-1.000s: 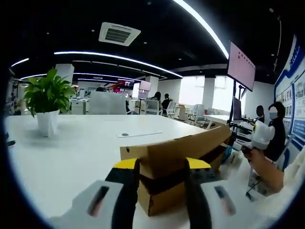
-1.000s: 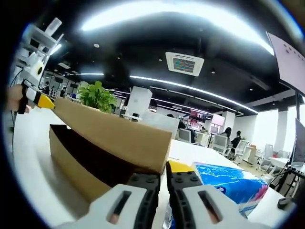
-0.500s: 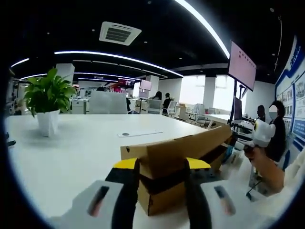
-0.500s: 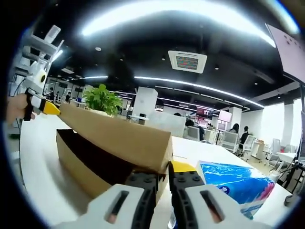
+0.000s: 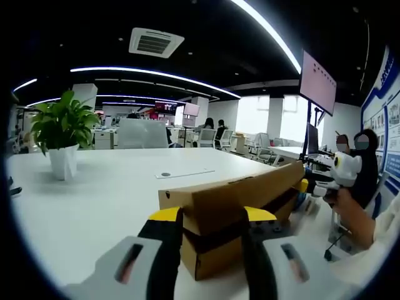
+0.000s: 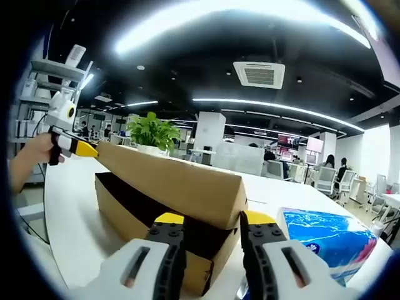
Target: Operate the shoe box by opening the lid, removing the specified soft item, and placing it in the target area until the item is outside and the box remains undamaged.
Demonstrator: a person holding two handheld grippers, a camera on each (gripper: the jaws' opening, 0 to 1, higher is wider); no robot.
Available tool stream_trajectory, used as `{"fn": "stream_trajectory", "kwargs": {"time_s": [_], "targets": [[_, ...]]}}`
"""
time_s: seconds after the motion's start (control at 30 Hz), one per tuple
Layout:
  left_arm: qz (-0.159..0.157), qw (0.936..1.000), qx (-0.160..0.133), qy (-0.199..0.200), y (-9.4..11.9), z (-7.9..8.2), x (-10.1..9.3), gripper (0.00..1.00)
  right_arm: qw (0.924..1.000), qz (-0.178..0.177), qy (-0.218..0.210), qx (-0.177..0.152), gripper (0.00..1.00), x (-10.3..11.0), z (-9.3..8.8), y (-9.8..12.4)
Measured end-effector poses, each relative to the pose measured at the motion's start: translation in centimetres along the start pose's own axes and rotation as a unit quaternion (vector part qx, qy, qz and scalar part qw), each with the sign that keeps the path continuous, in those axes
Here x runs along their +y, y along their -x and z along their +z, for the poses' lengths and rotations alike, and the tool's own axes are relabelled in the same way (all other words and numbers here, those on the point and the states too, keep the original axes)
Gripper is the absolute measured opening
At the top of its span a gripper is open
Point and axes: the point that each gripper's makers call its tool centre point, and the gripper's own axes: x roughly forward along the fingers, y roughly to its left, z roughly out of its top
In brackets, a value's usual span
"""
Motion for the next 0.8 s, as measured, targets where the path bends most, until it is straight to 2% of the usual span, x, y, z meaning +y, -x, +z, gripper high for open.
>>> {"fn": "stream_trajectory", "kwargs": {"time_s": [0.2, 0.27, 0.3, 0.37, 0.43, 0.63, 0.73, 0.77, 0.8], "targets": [[0.007, 1.0, 0.005, -0.004, 0.0, -0.3, 0.4, 0.38, 0.9992, 0.04, -0.011, 0.001, 0.54, 1.4, 0.0, 0.0], [0.008, 0.9999, 0.006, -0.005, 0.1, -0.3, 0.4, 0.38, 0.9968, 0.071, -0.037, -0.007, 0.61, 2.3, 0.2, 0.1], [0.01, 0.9999, 0.007, -0.006, 0.2, -0.4, 0.5, 0.38, 0.9937, 0.097, -0.055, -0.009, 0.68, 3.0, 0.4, 0.2], [0.014, 0.9998, 0.01, -0.011, 0.3, -0.5, 0.5, 0.38, 0.9908, 0.117, -0.068, -0.011, 0.76, 3.5, 0.5, 0.2], [0.014, 0.9998, 0.01, -0.01, 0.3, -0.6, 0.5, 0.38, 0.9928, 0.1, -0.066, -0.011, 0.75, 3.0, 0.5, 0.2], [0.014, 0.9997, 0.012, -0.014, 0.4, -0.7, 0.5, 0.38, 0.9886, 0.107, -0.105, -0.016, 0.73, 2.7, 0.7, 0.3], [0.014, 0.9996, 0.013, -0.019, 0.4, -1.0, 0.4, 0.38, 0.9888, 0.091, -0.118, -0.014, 0.63, 2.0, 0.6, 0.2], [0.014, 0.9996, 0.013, -0.019, 0.4, -1.1, 0.4, 0.38, 0.9924, 0.072, -0.098, -0.018, 0.58, 1.3, 0.4, 0.2], [0.013, 0.9997, 0.011, -0.019, 0.5, -1.1, 0.4, 0.38, 0.9936, 0.066, -0.091, -0.013, 0.58, 1.1, 0.2, 0.2]]}}
